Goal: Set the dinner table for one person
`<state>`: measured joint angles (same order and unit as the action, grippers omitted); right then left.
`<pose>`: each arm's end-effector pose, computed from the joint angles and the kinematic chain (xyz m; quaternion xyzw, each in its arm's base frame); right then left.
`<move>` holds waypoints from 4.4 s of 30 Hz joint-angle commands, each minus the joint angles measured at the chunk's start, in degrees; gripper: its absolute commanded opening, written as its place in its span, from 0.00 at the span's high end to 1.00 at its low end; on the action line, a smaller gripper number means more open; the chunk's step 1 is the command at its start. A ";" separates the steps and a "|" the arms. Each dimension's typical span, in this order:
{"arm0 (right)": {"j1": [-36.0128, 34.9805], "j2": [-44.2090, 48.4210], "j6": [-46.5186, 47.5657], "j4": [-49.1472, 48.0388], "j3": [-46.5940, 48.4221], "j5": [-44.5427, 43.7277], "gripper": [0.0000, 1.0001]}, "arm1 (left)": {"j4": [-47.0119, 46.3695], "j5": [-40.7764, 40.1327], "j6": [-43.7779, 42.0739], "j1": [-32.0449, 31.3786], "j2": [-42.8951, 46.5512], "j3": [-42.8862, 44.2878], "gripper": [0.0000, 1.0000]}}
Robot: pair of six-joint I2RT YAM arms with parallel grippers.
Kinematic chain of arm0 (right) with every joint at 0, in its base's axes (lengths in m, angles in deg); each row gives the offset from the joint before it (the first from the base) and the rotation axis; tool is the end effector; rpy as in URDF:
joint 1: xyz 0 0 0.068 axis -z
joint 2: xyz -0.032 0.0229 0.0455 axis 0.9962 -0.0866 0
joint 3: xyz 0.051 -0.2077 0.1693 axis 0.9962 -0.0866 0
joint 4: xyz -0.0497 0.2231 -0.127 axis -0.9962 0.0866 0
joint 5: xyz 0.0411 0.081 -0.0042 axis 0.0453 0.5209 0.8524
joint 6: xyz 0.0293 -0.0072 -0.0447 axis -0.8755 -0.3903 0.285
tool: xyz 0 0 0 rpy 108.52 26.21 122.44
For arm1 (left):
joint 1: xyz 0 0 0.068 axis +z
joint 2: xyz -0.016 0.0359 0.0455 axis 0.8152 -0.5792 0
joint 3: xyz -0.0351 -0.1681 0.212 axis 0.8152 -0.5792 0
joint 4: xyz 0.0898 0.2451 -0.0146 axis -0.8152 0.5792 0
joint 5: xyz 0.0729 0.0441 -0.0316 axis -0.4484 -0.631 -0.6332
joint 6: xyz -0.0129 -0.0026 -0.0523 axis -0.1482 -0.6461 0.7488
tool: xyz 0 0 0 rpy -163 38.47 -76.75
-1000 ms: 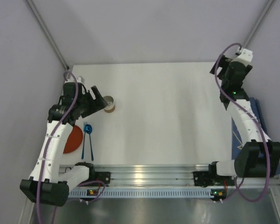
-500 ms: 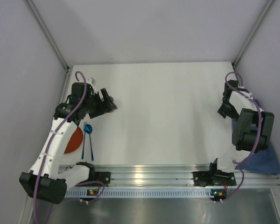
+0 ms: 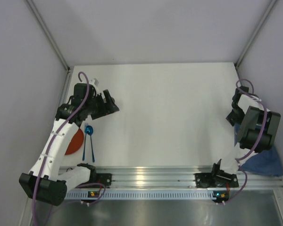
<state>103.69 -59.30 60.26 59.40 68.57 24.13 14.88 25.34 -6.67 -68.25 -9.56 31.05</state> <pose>0.2902 -0.1184 0.1810 0.4092 0.8650 -0.2741 0.0962 0.2102 -0.0578 0.3515 -0.1005 0.9121 -0.2259 0.3271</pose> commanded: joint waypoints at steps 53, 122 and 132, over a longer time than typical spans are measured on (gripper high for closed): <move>-52.13 -10.30 -10.21 5.71 29.35 31.17 1.00 | 15.45 -18.39 2.13 -0.24 17.01 4.06 0.22; -31.49 14.56 10.45 -1.41 -0.68 43.73 0.00 | -8.71 -17.33 -4.99 10.75 -32.37 14.25 0.17; -31.49 10.78 9.13 -2.64 1.25 42.42 0.00 | -9.16 -16.37 -6.74 11.19 -42.48 16.19 0.45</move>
<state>71.69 -47.60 70.03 58.33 66.91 66.97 7.26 9.10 -12.13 -57.48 -50.35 45.12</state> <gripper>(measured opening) 0.996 0.575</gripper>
